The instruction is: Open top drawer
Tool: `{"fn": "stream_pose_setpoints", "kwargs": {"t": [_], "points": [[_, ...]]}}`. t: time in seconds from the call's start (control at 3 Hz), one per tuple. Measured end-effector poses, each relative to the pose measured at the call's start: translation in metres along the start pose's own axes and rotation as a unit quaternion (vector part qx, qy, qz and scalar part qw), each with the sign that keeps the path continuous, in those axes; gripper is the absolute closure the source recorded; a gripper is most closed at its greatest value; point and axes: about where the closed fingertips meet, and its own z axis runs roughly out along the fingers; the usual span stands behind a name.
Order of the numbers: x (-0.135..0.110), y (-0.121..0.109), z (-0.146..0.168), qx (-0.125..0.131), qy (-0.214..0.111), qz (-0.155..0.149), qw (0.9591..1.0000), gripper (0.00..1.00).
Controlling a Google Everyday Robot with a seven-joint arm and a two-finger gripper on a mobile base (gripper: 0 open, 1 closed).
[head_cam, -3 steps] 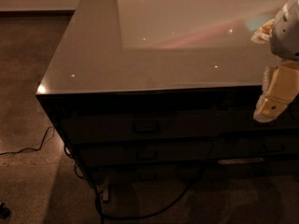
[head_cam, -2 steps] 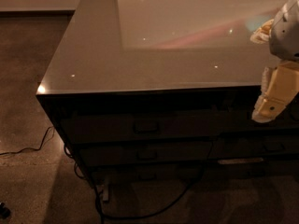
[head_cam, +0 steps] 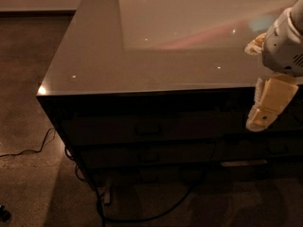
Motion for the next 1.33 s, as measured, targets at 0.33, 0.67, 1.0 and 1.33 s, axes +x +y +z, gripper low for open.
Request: {"fn": "stream_pose_setpoints", "kwargs": {"t": [0.33,0.67,1.0,1.33], "points": [[-0.007,0.007,0.017,-0.007,-0.017,-0.01,0.9998,0.0],[-0.016,0.034,0.059,-0.049,-0.042,-0.012,0.9979,0.0],[-0.033,0.068,0.103,-0.095,-0.066,-0.023,0.9931,0.0],[-0.051,0.091,0.145,-0.129,-0.056,-0.038,0.9894,0.0]]}}
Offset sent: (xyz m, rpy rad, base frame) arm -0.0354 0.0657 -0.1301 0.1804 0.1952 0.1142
